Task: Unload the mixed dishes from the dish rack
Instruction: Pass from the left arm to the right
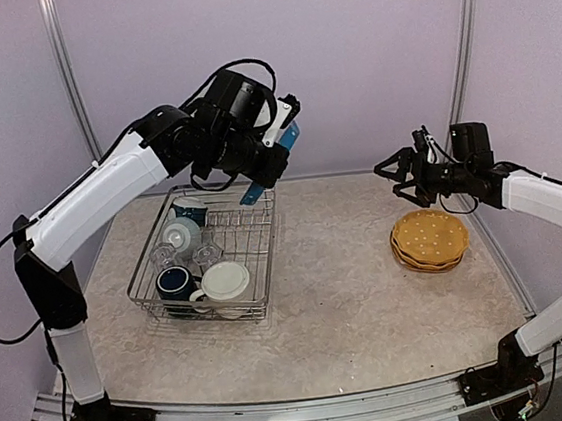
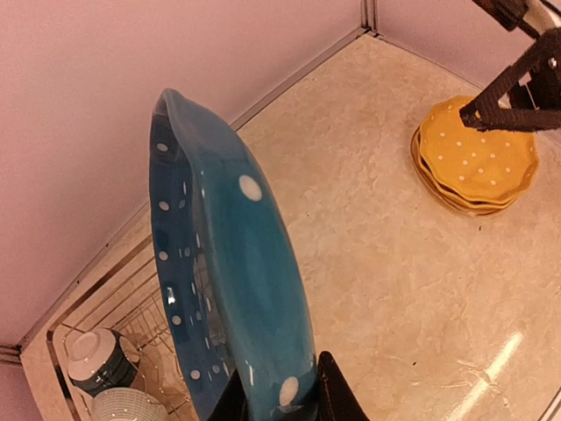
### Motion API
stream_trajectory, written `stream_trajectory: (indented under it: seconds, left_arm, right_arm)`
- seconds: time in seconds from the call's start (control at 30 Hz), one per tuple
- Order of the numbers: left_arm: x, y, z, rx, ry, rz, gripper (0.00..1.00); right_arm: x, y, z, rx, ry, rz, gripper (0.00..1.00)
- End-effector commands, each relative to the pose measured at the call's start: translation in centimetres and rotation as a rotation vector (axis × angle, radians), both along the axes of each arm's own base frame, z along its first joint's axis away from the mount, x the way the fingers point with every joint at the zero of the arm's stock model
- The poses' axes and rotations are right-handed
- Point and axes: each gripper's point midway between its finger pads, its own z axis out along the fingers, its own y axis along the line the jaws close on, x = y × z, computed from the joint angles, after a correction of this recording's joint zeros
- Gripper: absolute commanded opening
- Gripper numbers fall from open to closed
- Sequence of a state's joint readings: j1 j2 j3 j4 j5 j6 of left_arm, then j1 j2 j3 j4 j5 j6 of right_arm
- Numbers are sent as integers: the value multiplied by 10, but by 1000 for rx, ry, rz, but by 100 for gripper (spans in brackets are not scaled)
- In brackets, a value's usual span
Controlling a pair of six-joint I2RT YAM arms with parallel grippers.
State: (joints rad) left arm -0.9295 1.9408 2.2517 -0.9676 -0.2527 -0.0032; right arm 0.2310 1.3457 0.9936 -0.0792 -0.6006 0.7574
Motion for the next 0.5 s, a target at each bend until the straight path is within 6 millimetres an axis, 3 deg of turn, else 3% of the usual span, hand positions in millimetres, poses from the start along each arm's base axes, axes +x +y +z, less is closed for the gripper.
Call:
stream_trajectory:
  seconds: [0.0,0.13,0.27,0.37,0.47]
  left_arm:
    - [5,-26,50,81,-429,-27,0]
    - [-2,-52,48,178,-609,-80,0]
    - [-3,-75,32,217,-662,-118,0]
    - [-5,-92,26,296,-751,-133,0]
    - [-7,-110,13,350,-799,-151,0]
  right_arm:
    - [0,17,33,130,-1,51,97]
    - [4,21,64,158,-58,67,100]
    - [0,24,76,172,-45,87,100]
    - [0,21,75,163,-25,61,100]
    - [1,25,61,136,14,56,100]
